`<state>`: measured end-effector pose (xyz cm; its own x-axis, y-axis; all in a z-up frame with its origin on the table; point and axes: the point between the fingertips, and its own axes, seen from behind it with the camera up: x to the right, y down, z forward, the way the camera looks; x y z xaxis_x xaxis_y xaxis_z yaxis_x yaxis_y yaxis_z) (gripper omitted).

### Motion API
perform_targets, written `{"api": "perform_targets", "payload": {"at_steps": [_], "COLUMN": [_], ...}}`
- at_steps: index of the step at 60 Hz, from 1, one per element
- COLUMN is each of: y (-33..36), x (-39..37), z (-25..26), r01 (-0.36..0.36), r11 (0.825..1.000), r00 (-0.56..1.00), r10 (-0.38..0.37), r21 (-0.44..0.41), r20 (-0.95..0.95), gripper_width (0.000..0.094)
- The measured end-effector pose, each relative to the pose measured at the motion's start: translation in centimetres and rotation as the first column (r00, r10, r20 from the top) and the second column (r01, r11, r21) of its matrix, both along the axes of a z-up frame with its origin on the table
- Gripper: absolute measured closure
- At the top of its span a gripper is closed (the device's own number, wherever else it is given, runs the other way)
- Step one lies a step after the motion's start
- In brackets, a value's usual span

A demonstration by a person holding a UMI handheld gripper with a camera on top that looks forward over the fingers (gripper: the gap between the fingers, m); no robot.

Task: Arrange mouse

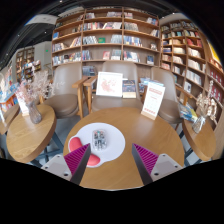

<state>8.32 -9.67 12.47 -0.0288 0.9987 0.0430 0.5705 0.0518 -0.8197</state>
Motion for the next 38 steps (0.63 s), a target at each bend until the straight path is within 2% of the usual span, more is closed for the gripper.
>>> {"api": "perform_targets", "payload": {"at_steps": [8,18,26,34,38], "y": [2.2,4.4,4.9,6.3,6.2], "x": [7.8,15.5,18.6,19.4,19.4], "z": [3.2,4.4,3.7,3.6,3.5], "r01": [0.005,0.018,0.007,0.02,0.018], "r11": [1.0,1.0,1.0,0.999,1.0], "r00": [1.0,0.999,1.0,0.999,0.999], "r10": [-0.005,-0.018,-0.008,-0.019,-0.017], "r21": [-0.005,-0.003,-0.014,0.025,0.019], "r20": [-0.018,-0.037,-0.021,-0.04,-0.038], "gripper_width": [0.0087,0.0087,0.0085,0.0084,0.0083]}}
